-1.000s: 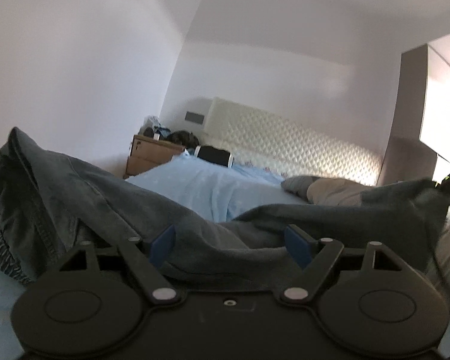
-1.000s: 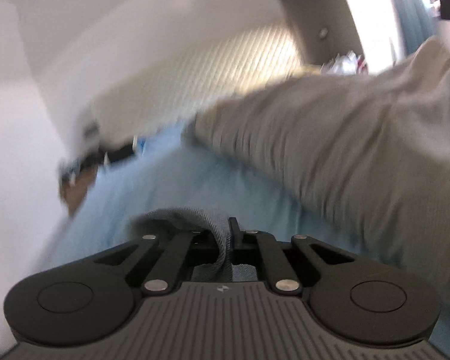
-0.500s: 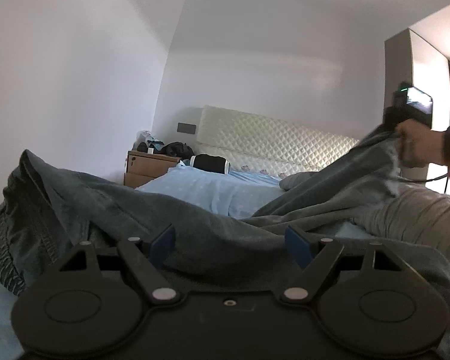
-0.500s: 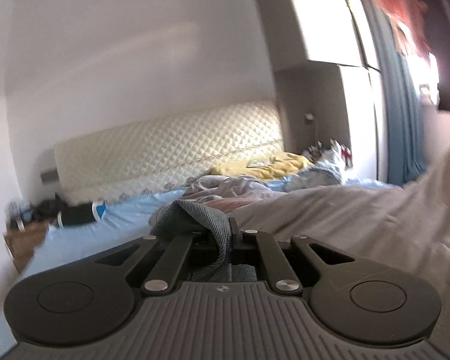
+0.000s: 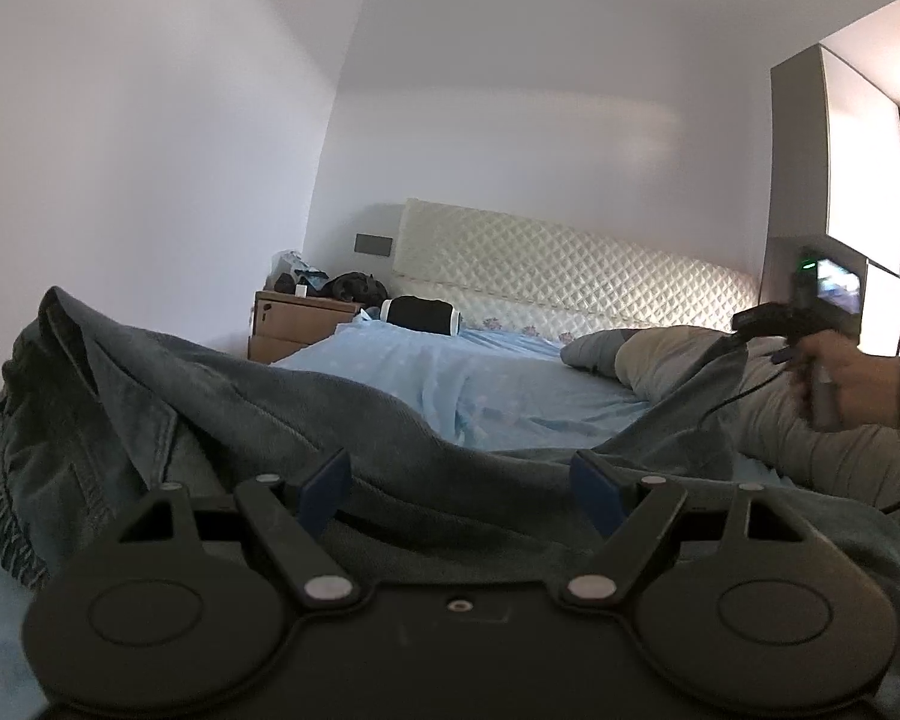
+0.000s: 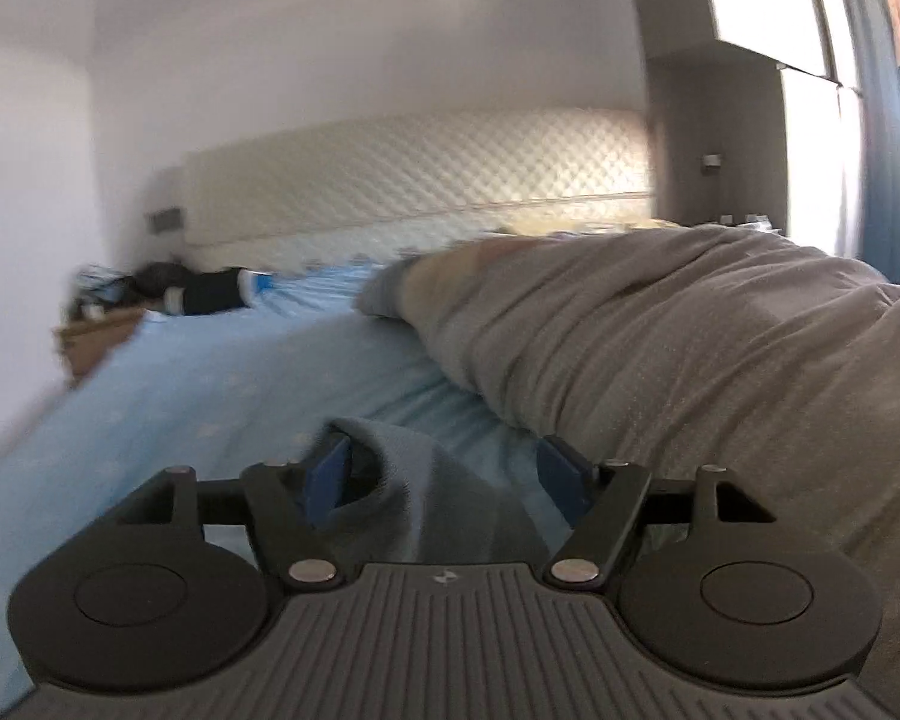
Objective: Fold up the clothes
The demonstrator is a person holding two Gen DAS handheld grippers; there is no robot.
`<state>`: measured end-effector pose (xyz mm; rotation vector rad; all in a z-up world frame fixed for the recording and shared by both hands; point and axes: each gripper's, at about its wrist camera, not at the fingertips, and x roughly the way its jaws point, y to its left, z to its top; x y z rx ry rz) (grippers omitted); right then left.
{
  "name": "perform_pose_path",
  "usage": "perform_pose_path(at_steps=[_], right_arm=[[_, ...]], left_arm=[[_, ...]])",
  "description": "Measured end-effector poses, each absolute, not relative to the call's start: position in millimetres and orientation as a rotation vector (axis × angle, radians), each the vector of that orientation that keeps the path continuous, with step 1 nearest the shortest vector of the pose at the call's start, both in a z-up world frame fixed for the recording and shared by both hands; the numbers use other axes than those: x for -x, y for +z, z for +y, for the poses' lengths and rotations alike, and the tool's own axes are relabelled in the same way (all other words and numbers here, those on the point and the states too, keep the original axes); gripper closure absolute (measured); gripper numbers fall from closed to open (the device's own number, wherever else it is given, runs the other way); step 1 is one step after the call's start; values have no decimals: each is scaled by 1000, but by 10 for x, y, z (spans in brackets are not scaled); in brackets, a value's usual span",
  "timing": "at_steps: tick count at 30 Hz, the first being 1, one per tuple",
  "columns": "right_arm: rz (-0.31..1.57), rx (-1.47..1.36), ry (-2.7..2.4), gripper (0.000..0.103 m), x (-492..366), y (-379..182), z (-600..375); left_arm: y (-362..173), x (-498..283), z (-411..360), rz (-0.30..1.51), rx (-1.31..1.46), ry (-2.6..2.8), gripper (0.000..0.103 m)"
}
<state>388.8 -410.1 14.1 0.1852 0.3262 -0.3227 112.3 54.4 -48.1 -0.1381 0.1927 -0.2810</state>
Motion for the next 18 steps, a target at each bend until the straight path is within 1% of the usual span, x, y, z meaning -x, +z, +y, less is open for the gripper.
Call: perform_pose_path(at_steps=[4,8,10,15,18], right_arm=[[411,-206,-213,32,-3274,249,-4062],[546,-248,-151,32,-2549,127,-3940],[632,-311,-113,32,-2224,10,-3945],[917,-504,-40,32,-1697,-531,-3922],[1008,-548,-21,33,-1570,-756,-3841]], left_arm=[[-458,-1073,549,205,152,-282,25],[-433,-985,576,217,173,-296,25],[-423,-949,596,223,182,-303,25],[-402,-932,662,231,211,-305,25],[-399,-960,751,250,263,-291,25]])
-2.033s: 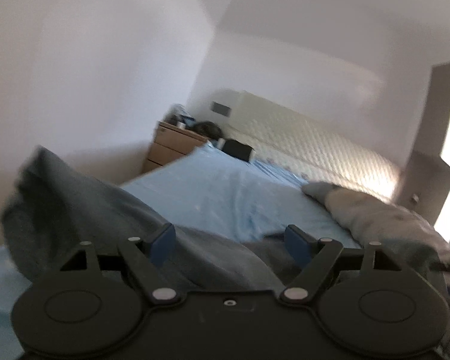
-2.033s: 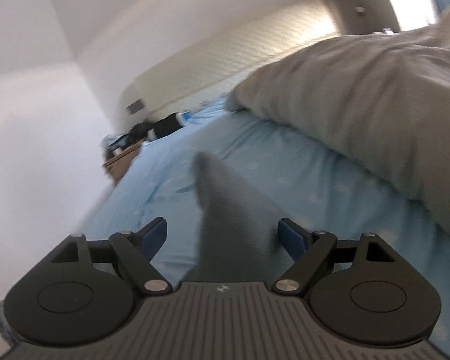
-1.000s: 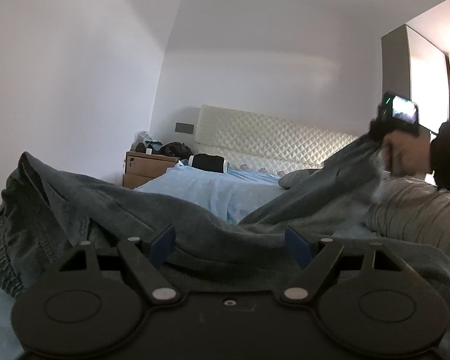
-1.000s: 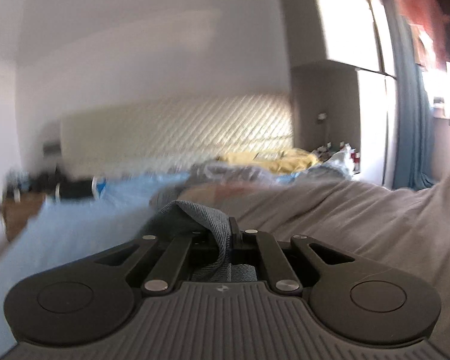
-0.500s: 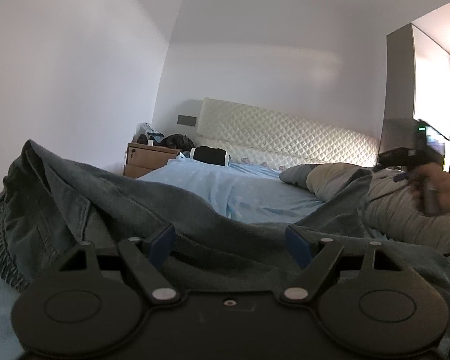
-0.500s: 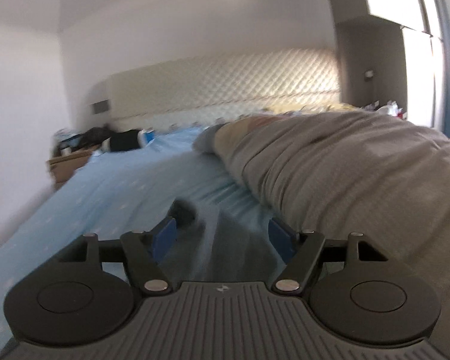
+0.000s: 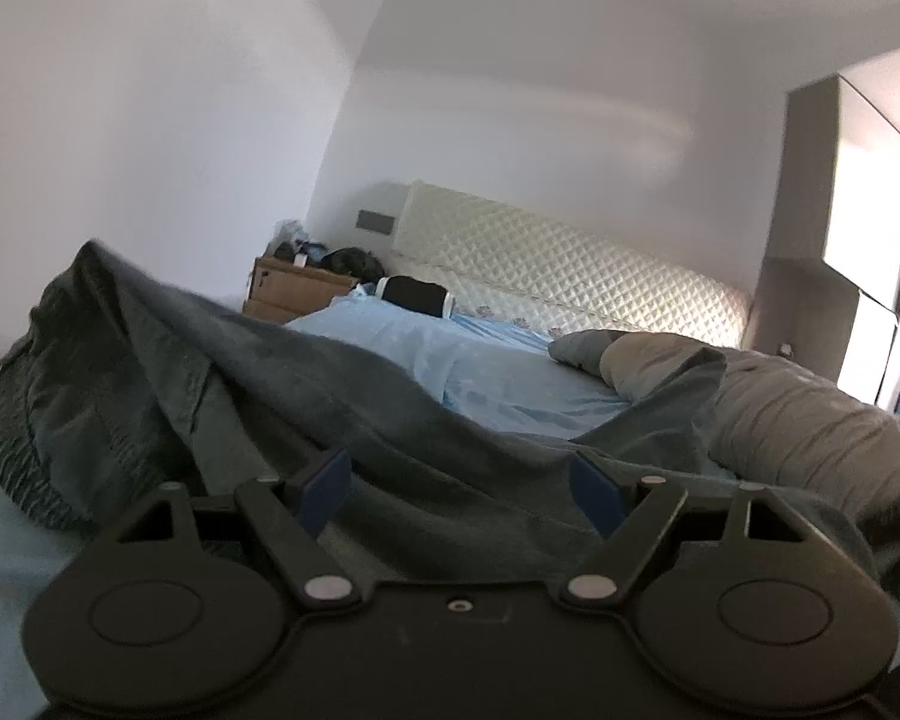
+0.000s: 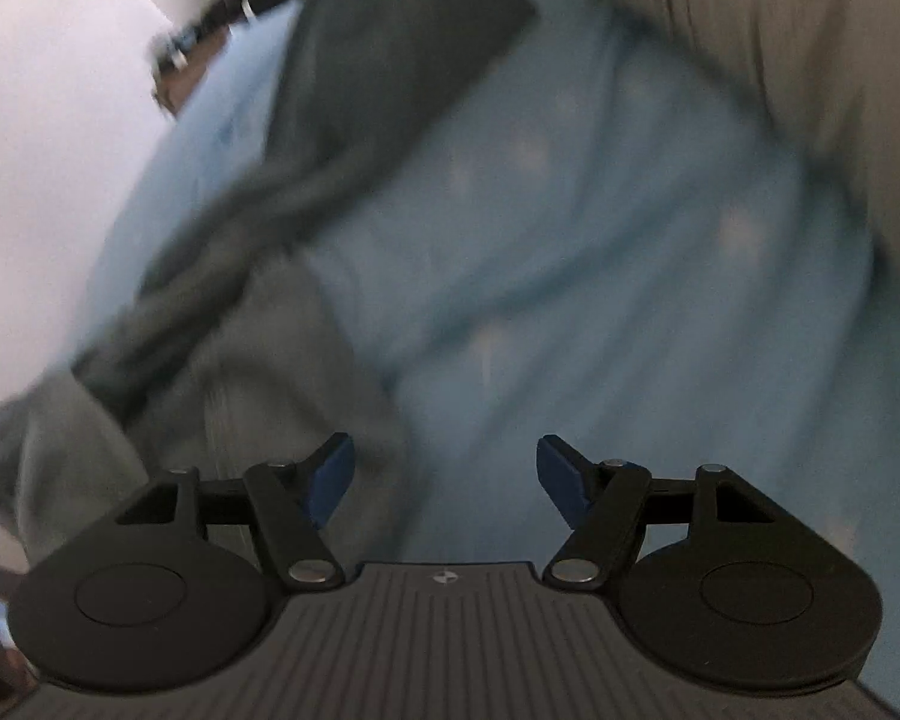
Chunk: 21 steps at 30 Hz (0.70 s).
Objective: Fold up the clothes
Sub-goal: 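Grasp the jeans leg with the right gripper while the left gripper grasps the waistband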
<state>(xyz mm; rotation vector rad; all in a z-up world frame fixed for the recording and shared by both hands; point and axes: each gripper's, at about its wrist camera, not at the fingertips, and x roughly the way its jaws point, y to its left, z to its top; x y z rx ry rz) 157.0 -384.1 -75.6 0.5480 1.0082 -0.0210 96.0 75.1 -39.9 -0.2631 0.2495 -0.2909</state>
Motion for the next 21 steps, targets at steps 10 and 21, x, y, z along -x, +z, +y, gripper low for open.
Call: perform_pose_path(at_steps=[10,21], right_arm=[[1050,-649,49,82,-1596,-776,-3470],[685,-728,-54,100,-1121,125,-3724]], left_arm=[[-391,-1041,1117,267,383,-203,25],[-412,-1135,1572,256,542,-117,25]])
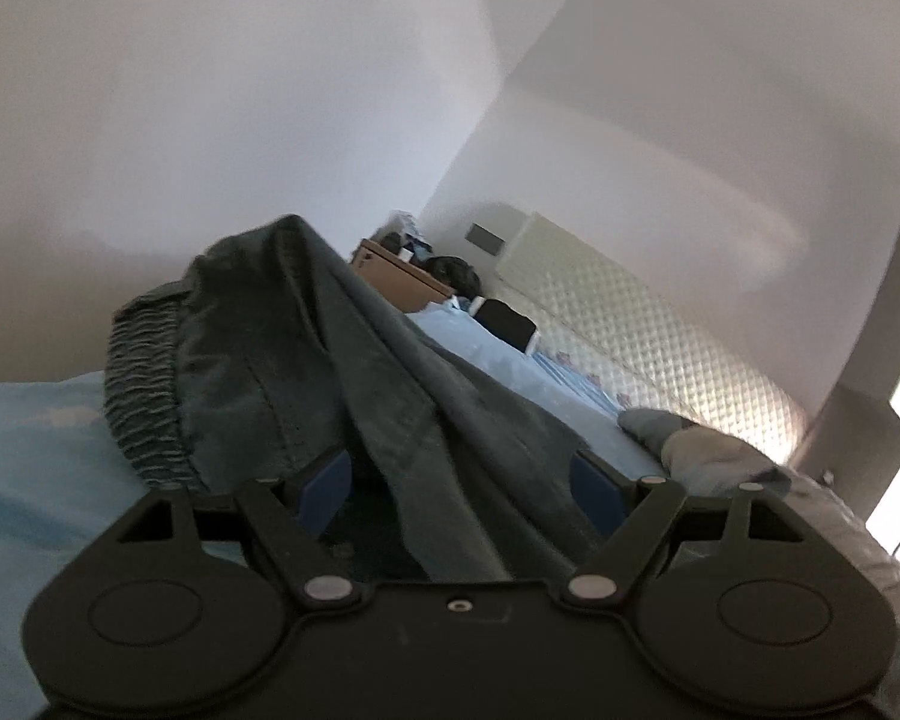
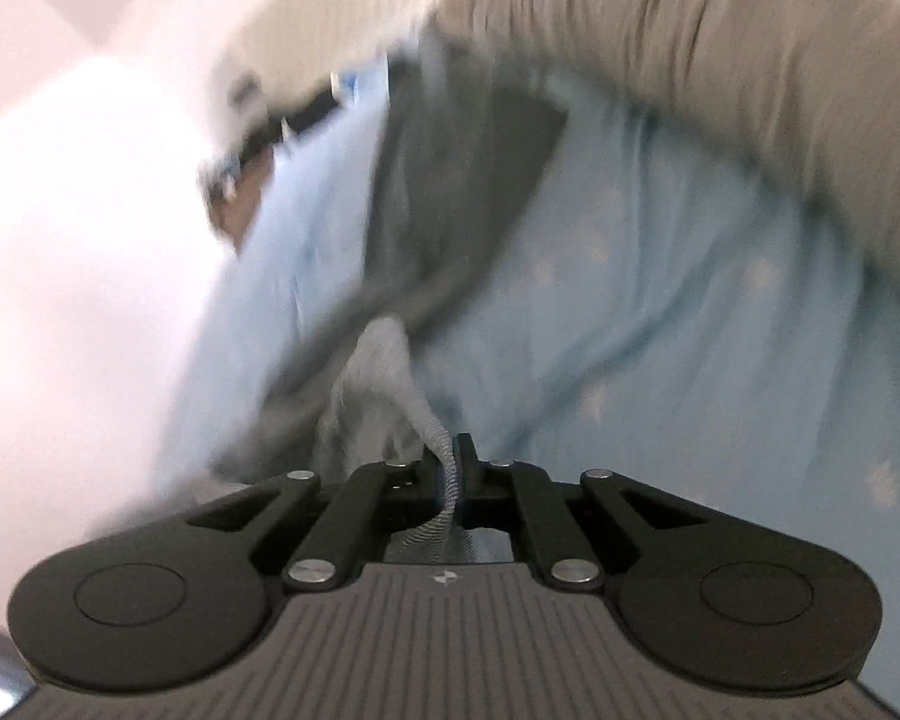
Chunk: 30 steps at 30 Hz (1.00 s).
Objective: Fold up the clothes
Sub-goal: 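Grasp the jeans leg with the right gripper while the left gripper grasps the waistband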
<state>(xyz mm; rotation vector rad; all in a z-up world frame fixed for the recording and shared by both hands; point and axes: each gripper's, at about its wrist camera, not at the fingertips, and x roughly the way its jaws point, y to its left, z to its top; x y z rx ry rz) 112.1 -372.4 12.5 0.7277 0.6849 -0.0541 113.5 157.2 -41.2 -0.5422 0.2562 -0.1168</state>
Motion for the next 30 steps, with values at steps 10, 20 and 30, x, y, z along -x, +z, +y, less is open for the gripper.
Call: perform_pose_path(at_steps=[10,20,30], right_arm=[[328,-602,-380,100,-1109,853,-4457],[424,-590,-447,100,-722,149,-4561],[556,-551,-424,100,72,-400,-4574]], left_arm=[[-381,-1119,1822,246,667,-108,25],[-290,-981,2165,240,691,-81,24],[-35,-1450,2427,393,616,-7,24]])
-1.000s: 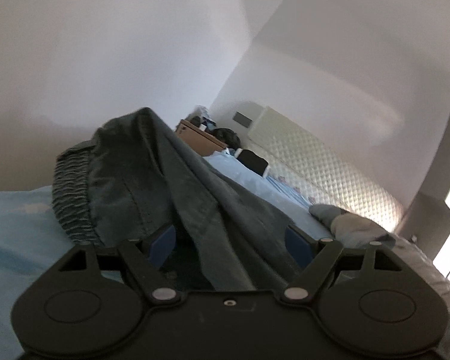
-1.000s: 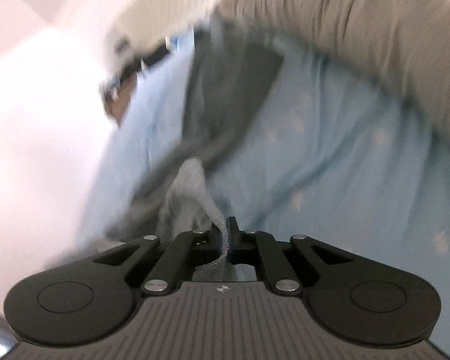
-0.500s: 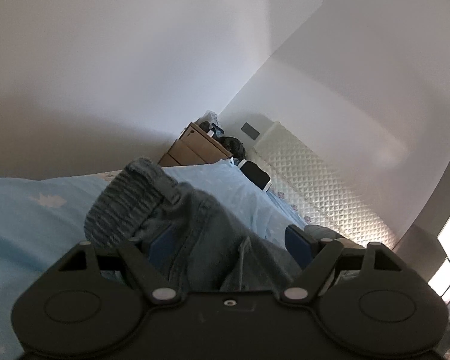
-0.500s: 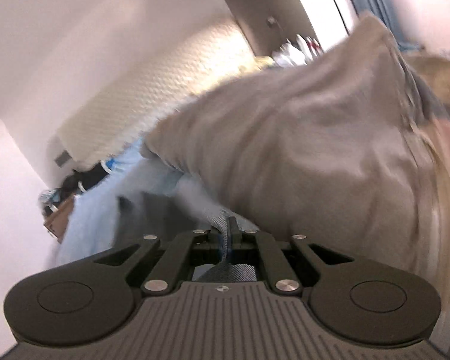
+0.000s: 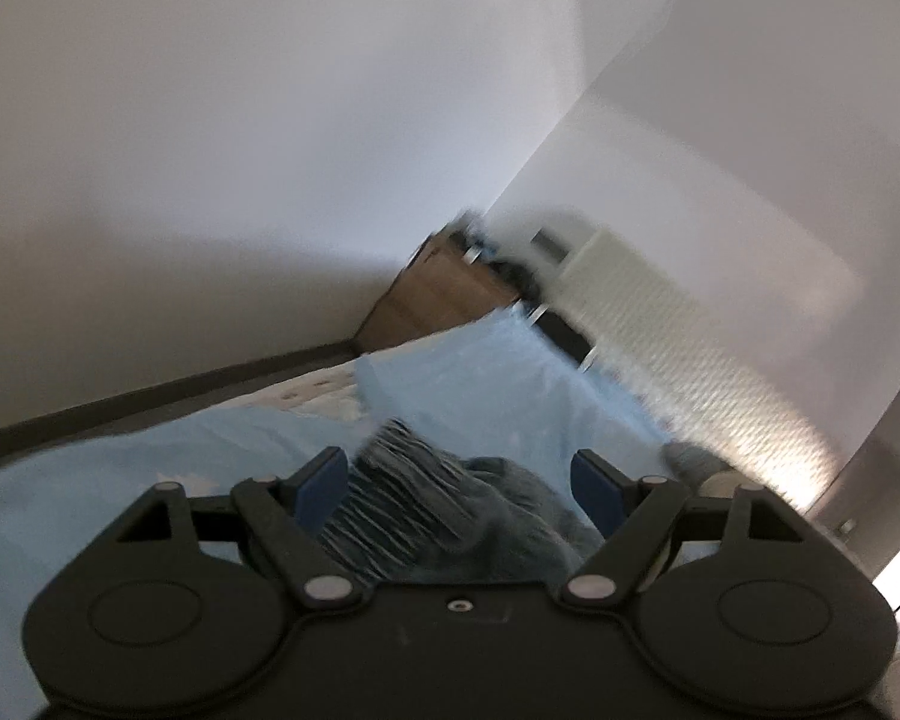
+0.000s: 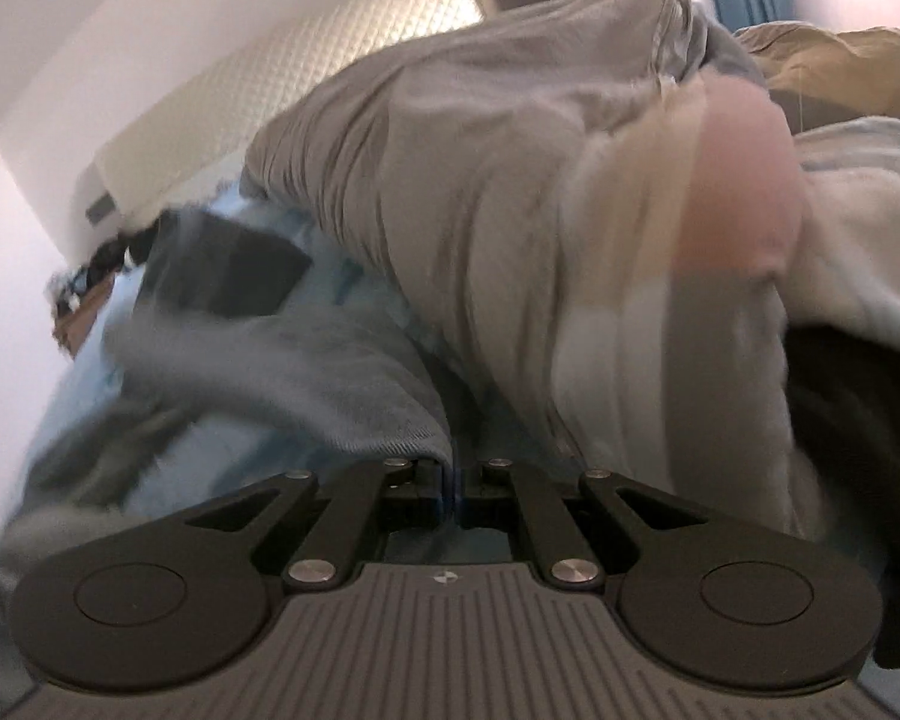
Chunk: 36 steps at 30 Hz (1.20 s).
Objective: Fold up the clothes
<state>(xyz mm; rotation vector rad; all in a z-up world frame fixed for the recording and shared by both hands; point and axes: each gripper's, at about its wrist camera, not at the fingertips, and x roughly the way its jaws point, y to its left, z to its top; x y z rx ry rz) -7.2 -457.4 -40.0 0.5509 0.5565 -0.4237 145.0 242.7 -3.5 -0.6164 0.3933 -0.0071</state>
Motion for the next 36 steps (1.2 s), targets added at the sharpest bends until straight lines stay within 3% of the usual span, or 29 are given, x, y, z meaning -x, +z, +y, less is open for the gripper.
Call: perform_pose_path(at_steps=[6,8,10,17,23,27,31,36], right_arm=[[565,-435,-369,88,87,-315,-4435],[559,-341,-361,79,61,-246,-4369],[555,-241,-346,63,39,-189,-4316],[514,198,-251,60,20,-127,-4033],[557,449,-50,53,-373,-321,-3691],[691,391,32,56,-842,-526,-3785],[775,427,103,46,-1090,-673,-3760],[811,477,132,44,-1106,-789,-3674]], left_arm=[[-29,-1614,2500,544,700,-45,22],[-60,-1624,2513,581,729,-49,21],[-84,-1628,2522,626,757,-49,20],[-32,-1648,2549,741,869,-58,12],[-7,-1845,2449,829,844,-28,12],[-55,-2007,2391,875,850,14,12],[-52,-2115,2472,902,929,61,12],[172,-2087,2581,867,950,97,12]])
